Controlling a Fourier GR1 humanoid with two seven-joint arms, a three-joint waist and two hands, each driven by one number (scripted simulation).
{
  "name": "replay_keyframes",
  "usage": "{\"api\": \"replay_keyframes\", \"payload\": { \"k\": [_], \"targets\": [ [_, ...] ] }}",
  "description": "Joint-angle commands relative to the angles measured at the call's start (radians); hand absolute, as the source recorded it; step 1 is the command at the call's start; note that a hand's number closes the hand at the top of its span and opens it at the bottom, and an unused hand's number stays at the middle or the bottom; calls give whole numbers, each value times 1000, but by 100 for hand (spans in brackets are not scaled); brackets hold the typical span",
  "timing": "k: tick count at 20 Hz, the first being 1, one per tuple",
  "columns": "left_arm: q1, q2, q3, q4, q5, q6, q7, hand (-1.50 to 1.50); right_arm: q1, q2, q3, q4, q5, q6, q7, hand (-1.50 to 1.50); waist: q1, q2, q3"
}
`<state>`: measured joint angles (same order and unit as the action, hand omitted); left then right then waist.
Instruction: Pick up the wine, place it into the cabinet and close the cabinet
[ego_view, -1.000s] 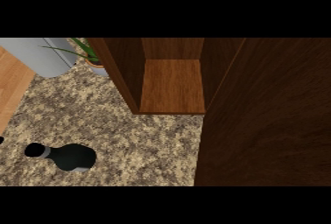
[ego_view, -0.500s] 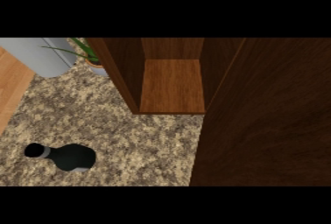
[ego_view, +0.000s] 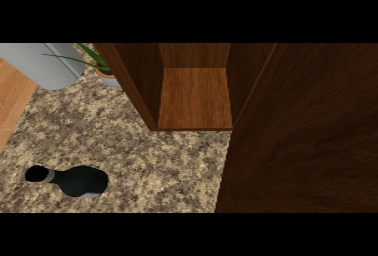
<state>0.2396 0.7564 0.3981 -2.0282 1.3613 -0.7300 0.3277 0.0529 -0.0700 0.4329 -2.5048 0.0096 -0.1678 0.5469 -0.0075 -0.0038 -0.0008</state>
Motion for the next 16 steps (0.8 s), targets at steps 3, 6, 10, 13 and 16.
{"api": "replay_keyframes", "payload": {
  "k": [3,6,10,13,16],
  "targets": [
    [-36,-52,-17,28,-68,2,32,-150,-20,-33,6,-150,88,-29,93,-150,3,1,0],
    [-129,-42,-40,99,-99,13,37,-150,-34,-57,-16,-194,66,-42,129,-150,-12,2,0],
    [-145,-136,-93,160,-205,-55,27,-150,-76,-58,51,-201,130,-89,181,-150,-15,0,-1],
    [-75,-217,-65,169,-287,-138,-5,-150,-37,-62,93,-190,163,-119,137,-150,-4,-3,-1],
    [-174,-279,-89,245,-386,-135,-22,-150,-77,-86,55,-165,120,-114,152,-150,-8,1,0]
  ]
}}
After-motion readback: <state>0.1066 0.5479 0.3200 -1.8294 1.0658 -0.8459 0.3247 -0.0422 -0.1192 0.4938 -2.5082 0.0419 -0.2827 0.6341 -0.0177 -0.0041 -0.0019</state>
